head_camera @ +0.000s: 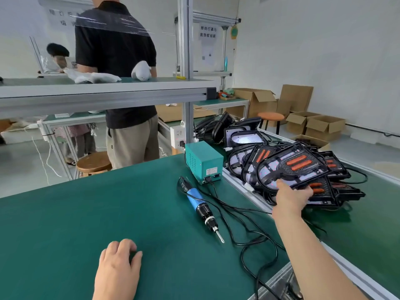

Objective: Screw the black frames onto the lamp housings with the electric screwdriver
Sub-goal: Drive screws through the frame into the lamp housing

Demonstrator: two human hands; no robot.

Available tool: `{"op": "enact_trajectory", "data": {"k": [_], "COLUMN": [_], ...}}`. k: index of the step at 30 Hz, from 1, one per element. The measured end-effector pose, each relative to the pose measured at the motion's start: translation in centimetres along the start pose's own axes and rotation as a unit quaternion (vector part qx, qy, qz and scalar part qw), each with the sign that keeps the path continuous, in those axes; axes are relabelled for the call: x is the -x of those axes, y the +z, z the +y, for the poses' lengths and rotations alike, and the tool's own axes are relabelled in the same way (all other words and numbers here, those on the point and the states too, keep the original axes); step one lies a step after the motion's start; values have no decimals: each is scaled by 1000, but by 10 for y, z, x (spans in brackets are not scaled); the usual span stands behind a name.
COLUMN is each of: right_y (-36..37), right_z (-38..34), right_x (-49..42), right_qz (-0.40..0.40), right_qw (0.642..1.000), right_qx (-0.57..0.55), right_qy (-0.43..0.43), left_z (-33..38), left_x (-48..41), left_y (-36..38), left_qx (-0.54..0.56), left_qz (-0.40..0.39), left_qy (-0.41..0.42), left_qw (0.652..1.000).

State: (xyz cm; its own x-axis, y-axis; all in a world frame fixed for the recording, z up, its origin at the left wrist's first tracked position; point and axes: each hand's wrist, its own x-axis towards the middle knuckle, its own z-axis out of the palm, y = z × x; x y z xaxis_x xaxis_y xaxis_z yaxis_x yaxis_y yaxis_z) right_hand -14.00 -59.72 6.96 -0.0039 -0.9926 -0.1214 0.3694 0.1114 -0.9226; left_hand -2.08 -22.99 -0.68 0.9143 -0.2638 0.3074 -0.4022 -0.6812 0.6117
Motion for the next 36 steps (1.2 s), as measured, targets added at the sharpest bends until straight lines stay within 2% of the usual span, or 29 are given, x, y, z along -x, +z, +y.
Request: {"op": "enact_trajectory", "data": {"k": [5, 10, 27, 36], "right_y": [2, 6, 12, 8], "right_z": [9, 15, 5, 7], "right_x": [-19, -31, -61, -57], "right_qz": [55, 72, 81, 55], "right_qw": [998, 990, 962, 959], "right_qx": [36, 116, 256, 268], "right_qy": [-11, -36, -50, -74], "left_z": [-2, -2, 1, 2], "left_x": [0, 0, 5, 6], "left_y": [1, 0, -6, -6], "left_qx": [-1, -2, -4, 2], "left_qz": [4, 5, 1, 5], "left_qy": [12, 4, -1, 1], "left_qw": [1000, 1000, 1000, 1000]}}
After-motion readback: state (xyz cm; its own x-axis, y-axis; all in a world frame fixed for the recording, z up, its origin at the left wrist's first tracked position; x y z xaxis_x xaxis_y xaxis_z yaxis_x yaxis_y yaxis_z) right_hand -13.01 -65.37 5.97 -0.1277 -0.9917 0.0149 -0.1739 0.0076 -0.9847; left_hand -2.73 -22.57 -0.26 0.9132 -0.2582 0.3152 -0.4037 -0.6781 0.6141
